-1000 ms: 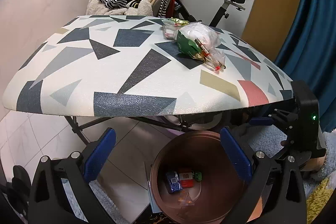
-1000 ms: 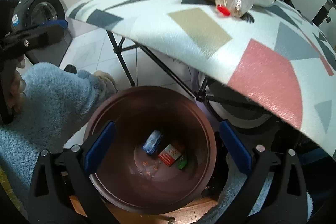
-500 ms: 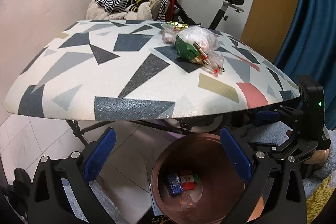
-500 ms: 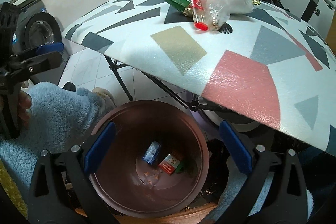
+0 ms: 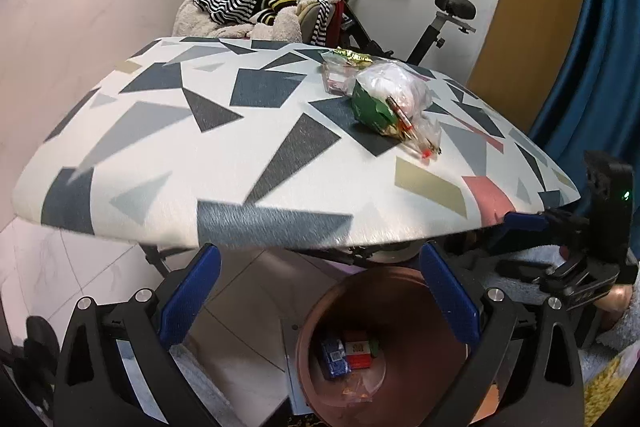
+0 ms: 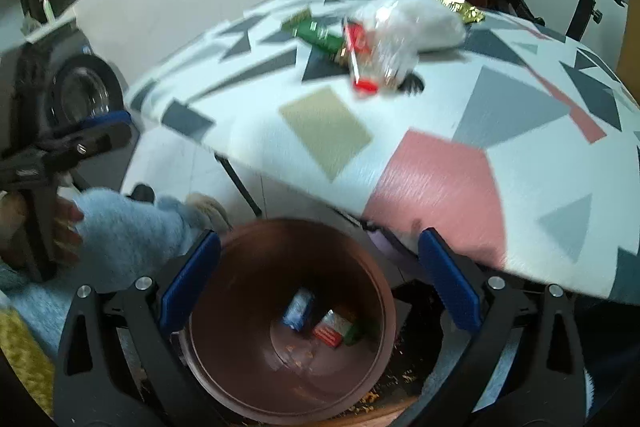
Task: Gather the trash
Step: 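Move both tools back toward the gold wrapper and white bag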
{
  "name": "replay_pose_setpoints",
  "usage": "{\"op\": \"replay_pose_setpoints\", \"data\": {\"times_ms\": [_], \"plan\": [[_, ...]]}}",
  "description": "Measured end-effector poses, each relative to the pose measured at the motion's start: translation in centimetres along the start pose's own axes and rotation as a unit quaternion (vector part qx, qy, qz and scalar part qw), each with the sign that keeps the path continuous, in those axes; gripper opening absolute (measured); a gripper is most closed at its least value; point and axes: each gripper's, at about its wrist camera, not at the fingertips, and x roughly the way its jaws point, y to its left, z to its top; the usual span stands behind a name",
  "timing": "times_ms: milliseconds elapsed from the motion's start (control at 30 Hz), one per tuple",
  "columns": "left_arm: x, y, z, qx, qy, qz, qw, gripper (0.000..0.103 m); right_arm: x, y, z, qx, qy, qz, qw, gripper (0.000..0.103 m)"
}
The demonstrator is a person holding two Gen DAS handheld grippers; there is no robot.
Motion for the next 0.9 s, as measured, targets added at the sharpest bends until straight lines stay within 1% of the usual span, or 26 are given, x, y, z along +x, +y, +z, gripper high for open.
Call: {"op": "replay_pose_setpoints", "data": {"times_ms": [33,133,200,267,400,500,533,567,600,633,667,733,767,833,900], "plan": [[0.1,0.1,0.7,0.003,0.005,-0.004,1.0,0.097,-0.2,-0.3,0.4,0.0,-0.001,0.002,1.0,0.097],[0.6,0.2,3.1,0.011,0.015,0.016,0.9997,0.097,-1.4,-1.3,2.6,-0.008,-0.019,-0.026,0.999,0.097],[0.9,0.3,5.1,0.017,0.014,0.015,0.9996,0.097,-2.0,-2.4,4.1,-0.005,-0.03,-0.038,0.999,0.097],[1.3,0.4,7.3,0.016,0.013,0.012,0.9997,0.097,-2.4,-3.7,5.7,0.003,-0.032,-0.047,0.998,0.097],[3.2,0.7,12.2,-0.001,0.015,-0.013,0.9998,0.097,-2.9,-6.9,9.7,0.006,-0.046,-0.072,0.996,0.097],[6.0,1.3,16.0,-0.044,0.033,-0.046,0.9975,0.097,-2.9,-9.3,12.8,-0.001,-0.049,-0.093,0.994,0.097],[7.2,1.6,17.2,-0.065,0.04,-0.059,0.9953,0.096,-2.8,-9.8,13.4,-0.003,-0.049,-0.097,0.994,0.097],[8.6,1.9,18.5,-0.09,0.046,-0.075,0.992,0.092,-2.5,-10.9,14.8,-0.006,-0.048,-0.102,0.994,0.097],[10.0,2.1,19.6,-0.11,0.055,-0.09,0.9884,0.09,-2.2,-11.5,15.4,-0.007,-0.047,-0.104,0.993,0.097],[11.3,2.3,20.5,-0.126,0.062,-0.098,0.9853,0.085,-2.0,-12.0,15.9,-0.007,-0.047,-0.105,0.993,0.097],[12.8,2.4,21.5,-0.141,0.071,-0.105,0.9819,0.083,-1.6,-12.8,16.7,-0.008,-0.046,-0.107,0.993,0.097],[16.2,2.5,23.4,-0.171,0.089,-0.119,0.974,0.081,-0.6,-14.4,18.3,-0.005,-0.043,-0.107,0.993,0.096],[17.7,2.4,24.2,-0.178,0.097,-0.122,0.9715,0.079,-0.1,-15.2,19.0,-0.003,-0.04,-0.104,0.994,0.095],[20.9,2.5,25.7,-0.195,0.112,-0.123,0.9666,0.077,0.6,-16.1,20.1,-0.001,-0.034,-0.102,0.994,0.09],[24.0,2.8,26.8,-0.214,0.127,-0.119,0.9612,0.077,1.5,-17.6,21.3,-0.001,-0.029,-0.103,0.994,0.089]]}}
